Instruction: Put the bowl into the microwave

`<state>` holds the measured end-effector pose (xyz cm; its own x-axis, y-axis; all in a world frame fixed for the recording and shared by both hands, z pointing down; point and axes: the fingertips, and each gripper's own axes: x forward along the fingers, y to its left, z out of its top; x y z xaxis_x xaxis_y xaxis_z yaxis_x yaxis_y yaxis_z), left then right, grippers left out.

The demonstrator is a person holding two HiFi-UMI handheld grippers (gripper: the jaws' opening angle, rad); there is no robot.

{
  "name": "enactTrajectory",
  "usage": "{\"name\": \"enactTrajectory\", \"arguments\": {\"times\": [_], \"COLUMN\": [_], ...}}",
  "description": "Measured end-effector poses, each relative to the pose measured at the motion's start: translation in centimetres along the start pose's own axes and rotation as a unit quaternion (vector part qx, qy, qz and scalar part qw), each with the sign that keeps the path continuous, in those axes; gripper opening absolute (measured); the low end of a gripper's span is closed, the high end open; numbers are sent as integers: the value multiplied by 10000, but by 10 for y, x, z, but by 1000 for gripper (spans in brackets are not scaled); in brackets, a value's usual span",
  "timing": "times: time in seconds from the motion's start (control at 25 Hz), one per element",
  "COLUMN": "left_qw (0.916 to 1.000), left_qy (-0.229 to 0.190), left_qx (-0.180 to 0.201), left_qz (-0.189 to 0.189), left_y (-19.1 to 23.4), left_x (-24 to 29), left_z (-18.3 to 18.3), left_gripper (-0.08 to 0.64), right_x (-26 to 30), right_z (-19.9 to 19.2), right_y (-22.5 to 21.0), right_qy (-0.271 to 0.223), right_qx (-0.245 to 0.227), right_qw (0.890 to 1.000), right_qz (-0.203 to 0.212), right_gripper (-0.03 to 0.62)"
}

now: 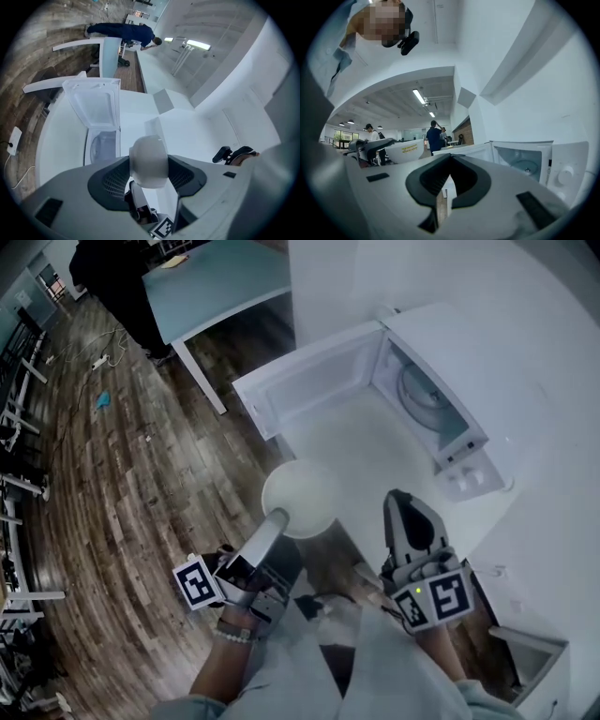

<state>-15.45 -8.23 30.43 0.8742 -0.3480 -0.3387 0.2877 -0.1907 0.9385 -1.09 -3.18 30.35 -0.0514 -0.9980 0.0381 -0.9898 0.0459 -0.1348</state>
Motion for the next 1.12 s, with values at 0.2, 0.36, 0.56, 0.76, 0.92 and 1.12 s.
{"name": "enactTrajectory", "arguments": {"times": [0.2,0.36,0.56,0.76,0.92,1.12], "left_qw": [9975,9917,9812,9707,9637,9564], "left_qy": [685,1243,1839,2263,2497,2739], "left_qx": [-151,-315,-574,-807,-942,-1016], "left_qz": [-36,-40,-73,-39,-28,-36], "left_y": [11,19,31,43,53,62], "left_x": [39,62,80,92,103,120], "left_z": [27,39,47,55,53,43], "left_gripper": [242,242,242,242,242,242], "right_x": [27,40,49,50,40,25], "right_z": [14,13,7,1,-5,-5], "right_y": [-11,-20,-27,-25,-31,-41], "right_qy": [-94,-110,-69,-17,62,99], "right_qx": [-100,-39,-13,1,-10,-128], "right_qw": [9985,9943,9866,9773,9685,9597], "right_qz": [-538,-1062,-1628,-2121,-2488,-2807], "right_gripper": [3,3,3,3,3,3]}}
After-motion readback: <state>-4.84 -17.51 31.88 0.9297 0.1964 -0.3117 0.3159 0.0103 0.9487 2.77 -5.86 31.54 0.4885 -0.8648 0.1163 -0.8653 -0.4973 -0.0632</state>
